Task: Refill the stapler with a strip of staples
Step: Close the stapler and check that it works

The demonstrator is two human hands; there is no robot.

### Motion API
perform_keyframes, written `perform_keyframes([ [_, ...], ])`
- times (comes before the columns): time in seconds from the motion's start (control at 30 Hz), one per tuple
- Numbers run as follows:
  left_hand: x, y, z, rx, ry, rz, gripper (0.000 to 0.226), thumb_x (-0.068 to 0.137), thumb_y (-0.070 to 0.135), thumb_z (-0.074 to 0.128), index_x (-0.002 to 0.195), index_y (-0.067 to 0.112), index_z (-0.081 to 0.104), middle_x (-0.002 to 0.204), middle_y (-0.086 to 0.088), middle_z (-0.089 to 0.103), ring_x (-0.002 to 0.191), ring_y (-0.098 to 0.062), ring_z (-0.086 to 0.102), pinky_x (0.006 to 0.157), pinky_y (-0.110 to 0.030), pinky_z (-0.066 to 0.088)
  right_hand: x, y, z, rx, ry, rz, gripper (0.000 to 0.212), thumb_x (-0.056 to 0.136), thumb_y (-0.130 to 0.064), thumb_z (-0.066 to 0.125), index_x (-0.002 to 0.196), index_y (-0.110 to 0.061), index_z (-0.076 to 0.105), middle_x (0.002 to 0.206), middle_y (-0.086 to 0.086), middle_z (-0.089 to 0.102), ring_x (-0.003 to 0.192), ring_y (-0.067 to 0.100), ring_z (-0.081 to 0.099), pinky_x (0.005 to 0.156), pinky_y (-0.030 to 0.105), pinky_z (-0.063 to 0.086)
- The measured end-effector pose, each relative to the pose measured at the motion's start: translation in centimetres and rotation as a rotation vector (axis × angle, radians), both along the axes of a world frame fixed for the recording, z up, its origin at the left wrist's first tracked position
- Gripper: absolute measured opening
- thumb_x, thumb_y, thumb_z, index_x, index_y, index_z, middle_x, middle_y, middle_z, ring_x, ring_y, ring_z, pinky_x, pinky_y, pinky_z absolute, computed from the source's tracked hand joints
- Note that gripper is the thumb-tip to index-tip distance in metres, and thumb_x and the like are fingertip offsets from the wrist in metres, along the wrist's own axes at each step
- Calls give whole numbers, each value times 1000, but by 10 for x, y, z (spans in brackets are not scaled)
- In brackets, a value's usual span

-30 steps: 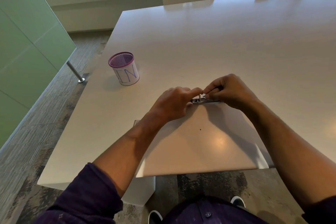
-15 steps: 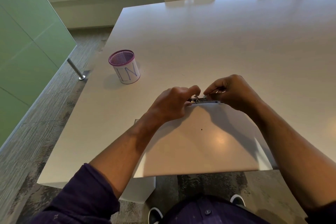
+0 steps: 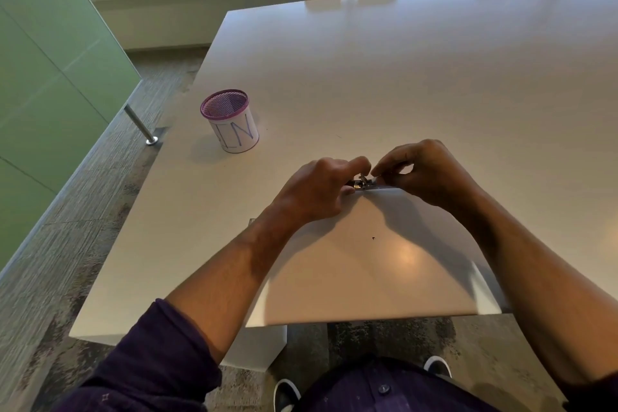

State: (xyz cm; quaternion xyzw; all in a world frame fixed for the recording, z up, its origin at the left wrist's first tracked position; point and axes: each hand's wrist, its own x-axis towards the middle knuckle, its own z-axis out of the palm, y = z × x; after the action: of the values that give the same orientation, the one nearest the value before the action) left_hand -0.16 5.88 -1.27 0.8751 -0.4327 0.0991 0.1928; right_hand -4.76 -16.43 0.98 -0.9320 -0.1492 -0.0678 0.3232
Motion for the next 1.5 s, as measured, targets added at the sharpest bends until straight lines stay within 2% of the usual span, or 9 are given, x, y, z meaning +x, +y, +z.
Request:
perform_keyframes([
  [0.13, -1, 0, 1, 11, -4, 8, 38, 85, 11, 71, 118, 18, 54, 89, -7, 71, 74, -33, 64, 62, -45, 56, -1, 1, -2, 20, -20, -35, 19, 83, -8, 80, 98, -20, 81, 92, -5, 79, 81, 3, 71, 82, 18, 56],
  [0.3, 0, -1, 4, 36, -5, 15, 39, 85, 12, 73, 120, 17, 56, 90, -7, 72, 74, -32, 66, 63, -44, 58, -3, 6, -5, -3, -71, -51, 19, 84, -3, 78, 99, -15, 81, 93, -2, 79, 78, 3, 71, 77, 6, 50],
  [0.43, 0, -1, 7, 46, 6, 6, 41, 85, 10, 75, 121, 19, 57, 94, -5, 75, 77, -28, 69, 65, -43, 60, -2, 4, -5, -4, 3, -53, 22, 87, 0, 74, 103, -15, 79, 95, -4, 77, 80, -5, 67, 75, 0, 49],
  [0.63, 1, -1, 11, 41, 52, 26, 46, 84, 8, 75, 123, 25, 56, 95, -1, 76, 76, -27, 69, 65, -43, 61, 0, -4, -2, 3, 47, -112, 23, 87, -5, 75, 104, -19, 78, 98, -8, 73, 88, 4, 66, 76, 5, 43],
  [0.73, 2, -1, 11, 43, 67, 25, 48, 84, 9, 75, 124, 27, 55, 96, -2, 76, 78, -27, 69, 67, -43, 61, -1, -6, 2, 66, 41, -99, 22, 84, -8, 78, 100, -23, 80, 96, -8, 76, 89, 5, 70, 83, 12, 51],
  [0.8, 2, 0, 11, 45, 66, 18, 49, 84, 8, 75, 125, 28, 54, 97, -3, 76, 79, -28, 70, 67, -43, 61, -1, -3, 1, 20, 33, -41, 24, 84, -6, 77, 101, -23, 79, 99, -6, 77, 91, 7, 72, 87, 17, 55],
  [1.1, 1, 0, 10, 40, 38, 23, 46, 84, 7, 75, 124, 23, 57, 98, -4, 77, 80, -28, 70, 66, -43, 60, -1, 4, -8, 14, -46, 5, 21, 83, -2, 79, 99, -16, 81, 97, 0, 79, 85, 12, 74, 84, 28, 61],
  [1.33, 2, -1, 10, 48, 41, 22, 47, 84, 8, 76, 123, 25, 56, 96, -3, 76, 80, -27, 70, 66, -43, 61, 0, 4, -12, -6, -83, 32, 20, 82, -2, 80, 97, -15, 82, 98, 0, 79, 84, 13, 75, 81, 32, 63],
  [1.5, 1, 0, 11, 37, 66, 35, 46, 85, 8, 74, 124, 25, 57, 97, -2, 77, 80, -30, 70, 67, -44, 60, 2, -1, -6, -142, -46, 121, 19, 83, -11, 80, 98, -23, 82, 100, -4, 73, 84, 9, 68, 78, 23, 58],
])
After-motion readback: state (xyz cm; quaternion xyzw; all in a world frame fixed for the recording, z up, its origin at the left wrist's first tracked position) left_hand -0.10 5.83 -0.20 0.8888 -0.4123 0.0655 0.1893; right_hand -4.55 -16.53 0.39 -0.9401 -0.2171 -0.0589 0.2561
